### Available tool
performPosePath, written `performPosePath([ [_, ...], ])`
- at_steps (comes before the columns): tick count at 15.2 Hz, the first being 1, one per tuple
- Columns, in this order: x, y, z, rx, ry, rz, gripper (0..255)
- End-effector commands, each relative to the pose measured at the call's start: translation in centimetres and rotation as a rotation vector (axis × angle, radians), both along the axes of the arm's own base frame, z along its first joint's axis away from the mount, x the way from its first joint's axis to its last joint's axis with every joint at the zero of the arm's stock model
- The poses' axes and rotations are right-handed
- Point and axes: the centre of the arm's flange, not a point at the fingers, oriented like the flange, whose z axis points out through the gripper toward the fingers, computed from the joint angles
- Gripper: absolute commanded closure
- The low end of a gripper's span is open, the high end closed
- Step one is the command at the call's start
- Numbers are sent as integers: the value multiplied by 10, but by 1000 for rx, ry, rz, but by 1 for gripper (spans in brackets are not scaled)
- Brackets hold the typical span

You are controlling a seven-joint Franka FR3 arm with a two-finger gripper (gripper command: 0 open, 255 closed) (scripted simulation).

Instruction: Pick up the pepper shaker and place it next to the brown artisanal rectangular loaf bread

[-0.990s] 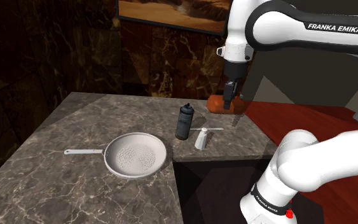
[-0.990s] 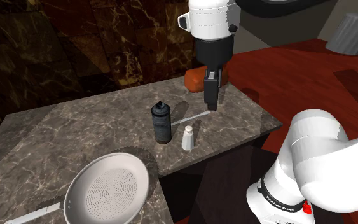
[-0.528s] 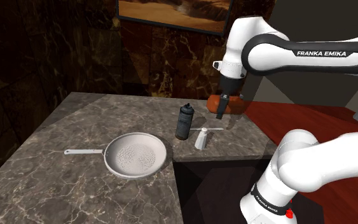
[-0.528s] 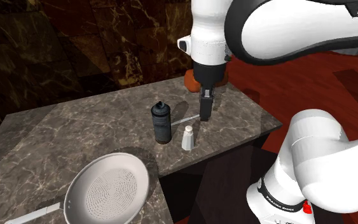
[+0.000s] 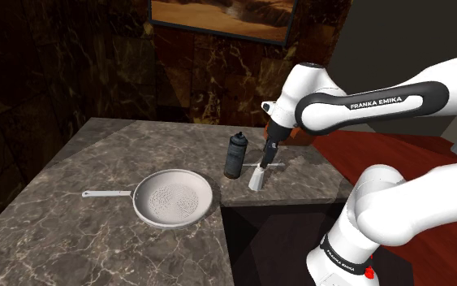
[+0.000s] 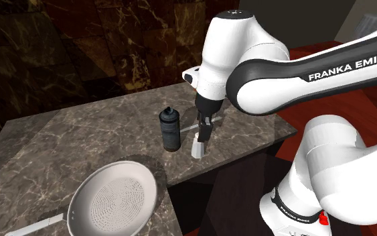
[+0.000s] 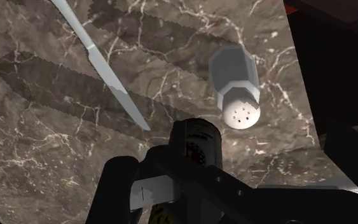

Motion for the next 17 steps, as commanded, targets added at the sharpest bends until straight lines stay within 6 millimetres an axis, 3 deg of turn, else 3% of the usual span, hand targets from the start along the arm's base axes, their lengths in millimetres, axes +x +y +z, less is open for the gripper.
performPosePath([
  [1, 4, 0, -15, 5, -17, 14, 0],
  [7, 9, 0, -49, 5, -17, 14, 0],
  [15, 9, 0, -49, 5, -17, 14, 0],
  [16, 9, 0, -49, 5, -17, 14, 255],
  [17, 9, 0, -49, 5, -17, 14, 255],
])
